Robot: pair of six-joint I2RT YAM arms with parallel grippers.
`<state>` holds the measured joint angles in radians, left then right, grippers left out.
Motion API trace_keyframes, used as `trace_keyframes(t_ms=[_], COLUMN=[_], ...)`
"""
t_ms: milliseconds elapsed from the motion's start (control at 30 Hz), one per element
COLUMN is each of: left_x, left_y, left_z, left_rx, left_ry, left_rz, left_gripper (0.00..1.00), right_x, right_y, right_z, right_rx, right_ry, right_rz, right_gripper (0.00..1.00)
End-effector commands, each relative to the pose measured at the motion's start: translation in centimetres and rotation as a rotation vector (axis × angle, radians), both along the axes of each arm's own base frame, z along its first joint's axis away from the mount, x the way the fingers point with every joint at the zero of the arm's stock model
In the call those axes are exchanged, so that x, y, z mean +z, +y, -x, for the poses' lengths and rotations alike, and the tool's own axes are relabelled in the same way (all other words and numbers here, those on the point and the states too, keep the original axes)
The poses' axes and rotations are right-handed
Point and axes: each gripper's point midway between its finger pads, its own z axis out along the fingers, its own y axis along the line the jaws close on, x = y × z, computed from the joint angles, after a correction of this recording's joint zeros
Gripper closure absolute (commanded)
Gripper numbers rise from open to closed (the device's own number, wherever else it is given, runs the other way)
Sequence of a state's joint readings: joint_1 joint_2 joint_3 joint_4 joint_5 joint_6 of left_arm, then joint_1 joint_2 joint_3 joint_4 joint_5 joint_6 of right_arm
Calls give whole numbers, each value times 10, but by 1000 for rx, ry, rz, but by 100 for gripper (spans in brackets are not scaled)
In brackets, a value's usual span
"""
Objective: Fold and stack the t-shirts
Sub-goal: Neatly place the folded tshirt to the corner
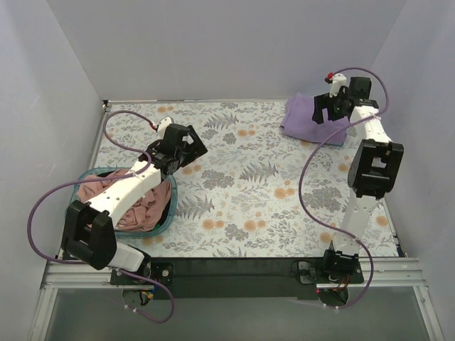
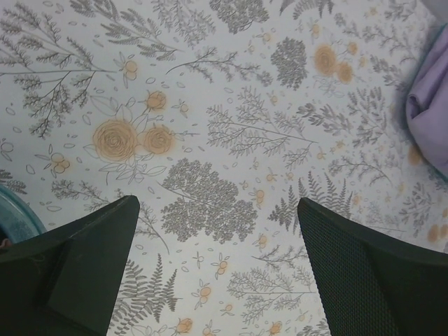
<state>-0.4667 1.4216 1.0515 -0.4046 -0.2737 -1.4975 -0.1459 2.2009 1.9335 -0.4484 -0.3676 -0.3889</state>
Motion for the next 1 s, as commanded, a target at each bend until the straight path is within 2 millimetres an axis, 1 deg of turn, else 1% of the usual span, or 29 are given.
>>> trace_keyframes(t_ms=[0,33,67,100,133,167,200,233,267,300,333,367,400,433,467,500,533,600,633,667,700,767,833,900,967], left_x=[47,51,59,65,75,74,63,72,66,59,51,48,34,27,33,26,25,26,17,15,18,16,20,24,25], left_y=[0,0,-3,-2,1,5,6,11,13,18,23,28,34,40,44,47,50,50,49,50,51,54,55,56,57], left_z=[-10,-6,-3,0,7,16,27,38,46,63,71,78,88,96,103,108,113,121,126,128,130,133,136,138,138], left_rx=[-10,-20,-41,-43,-39,-30,-39,-38,-36,-42,-31,-13,7,23,32,45,57,73,58,61,64,69,68,73,73], left_ry=[-102,-97,-105,-107,-122,-102,-76,-99,-87,-71,-55,-46,-16,5,-15,-2,0,-10,1,1,-15,-16,-28,-41,-42], left_rz=[20,20,36,39,52,58,62,81,92,100,98,102,96,87,102,103,112,160,168,173,185,181,188,197,195], left_gripper=[3,3,3,3,3,3,3,3,3,3,3,3,3,3,3,3,3,3,3,3,3,3,3,3,3], right_x=[82,86,86,84,83,83,104,71,63,51,41,37,50,22,35,30,23,29,31,34,29,31,33,34,38], right_y=[47,58,63,75,74,85,97,96,100,99,97,95,91,88,86,86,80,82,88,90,88,87,90,86,87], right_z=[34,42,55,86,100,119,147,176,197,234,253,269,290,310,324,333,343,355,359,363,366,369,372,373,374], right_rx=[12,-15,-35,-54,-100,-141,-147,-199,-251,-284,-321,-346,-406,-432,-432,-449,-480,-460,-422,-405,-414,-440,-430,-447,-441], right_ry=[-171,-188,-184,-163,-154,-134,-181,-113,-85,-70,-50,-44,-85,-35,-103,-98,-95,-140,-140,-156,-147,-154,-159,-190,-197], right_rz=[-63,-89,-100,-120,-117,-158,-174,-163,-212,-226,-259,-283,-349,-352,-390,-419,-405,-441,-465,-478,-472,-499,-525,-529,-542], right_gripper=[2,2,2,2,2,2,2,2,1,2,2,2,2,1,2,2,2,2,2,2,2,2,1,1,2])
